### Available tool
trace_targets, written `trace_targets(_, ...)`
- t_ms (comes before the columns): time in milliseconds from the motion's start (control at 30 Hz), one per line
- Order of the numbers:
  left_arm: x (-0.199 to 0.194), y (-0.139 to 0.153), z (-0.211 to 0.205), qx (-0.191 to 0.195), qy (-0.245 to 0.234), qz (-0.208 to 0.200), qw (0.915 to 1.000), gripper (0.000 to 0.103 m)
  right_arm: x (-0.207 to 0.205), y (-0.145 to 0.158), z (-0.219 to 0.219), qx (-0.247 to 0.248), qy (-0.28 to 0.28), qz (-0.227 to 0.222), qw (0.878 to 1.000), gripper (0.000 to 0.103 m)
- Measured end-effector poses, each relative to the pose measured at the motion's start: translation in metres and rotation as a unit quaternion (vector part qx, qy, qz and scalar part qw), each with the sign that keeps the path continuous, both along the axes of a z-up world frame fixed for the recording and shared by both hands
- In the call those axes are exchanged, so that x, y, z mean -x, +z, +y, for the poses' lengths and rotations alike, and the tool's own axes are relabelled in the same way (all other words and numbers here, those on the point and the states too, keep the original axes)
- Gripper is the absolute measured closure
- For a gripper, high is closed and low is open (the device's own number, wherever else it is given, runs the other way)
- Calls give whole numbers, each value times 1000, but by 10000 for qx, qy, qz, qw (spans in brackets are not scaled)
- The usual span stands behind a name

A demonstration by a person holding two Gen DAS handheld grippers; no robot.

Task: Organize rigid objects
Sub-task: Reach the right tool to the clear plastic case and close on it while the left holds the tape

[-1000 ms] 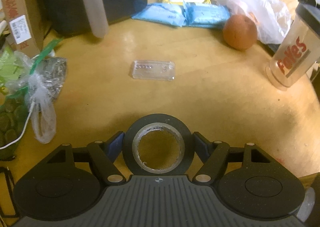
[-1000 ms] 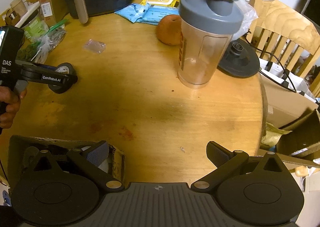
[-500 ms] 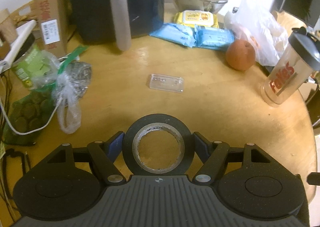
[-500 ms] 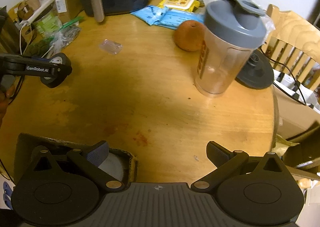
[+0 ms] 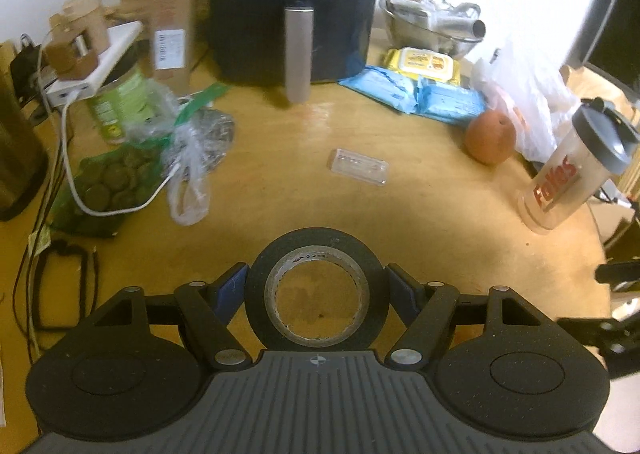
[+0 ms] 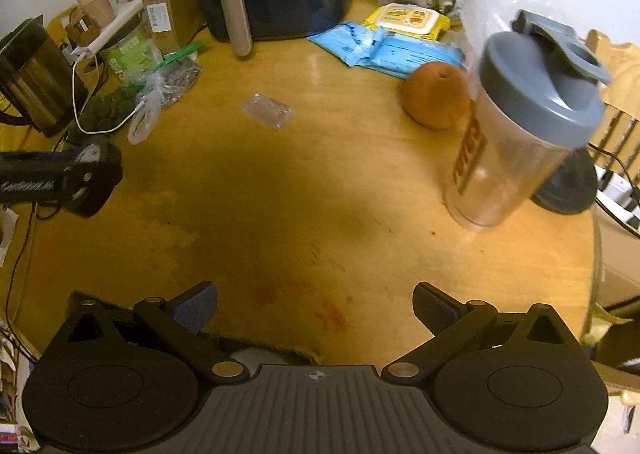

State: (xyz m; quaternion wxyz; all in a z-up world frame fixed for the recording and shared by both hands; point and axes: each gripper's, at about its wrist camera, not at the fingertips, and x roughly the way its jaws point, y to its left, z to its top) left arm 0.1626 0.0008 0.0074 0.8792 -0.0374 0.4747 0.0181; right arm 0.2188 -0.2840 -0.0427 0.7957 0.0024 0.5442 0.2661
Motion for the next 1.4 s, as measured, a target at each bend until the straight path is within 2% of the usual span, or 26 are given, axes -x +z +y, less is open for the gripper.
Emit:
trace_targets(233,20,14,4,196,190,-110,9996,31,-21,-1,20,-17,372,-271,9989,0)
trace_targets(333,28,21,6,297,245,-187,9991,31,-34,1,26,-226,475,-293,9982,0)
trace_targets(500,42,29,8,443,290,-312,9981,31,-53,5,40,-373,574,-578,9960,0)
trace_targets(700,57,34,11,486,448,-307,9973,31,-70,-6,64,-384,874,-909,9913,2)
trace_targets(767,62,36,13,496,498,-319,9970,31,-76,-12,74,-362,978,-994,9896,7)
trace_targets(967,76,42,16,525,667,-339,9958,30,-91,-32,98,-317,1208,-1205,9848,10)
trace_targets(1033,79,41,17,513,735,-323,9955,31,-97,-39,105,-292,1280,-1279,9831,14)
trace_targets(1400,108,37,28,609,1282,-167,9897,31,-120,-73,141,-138,1542,-1645,9742,28)
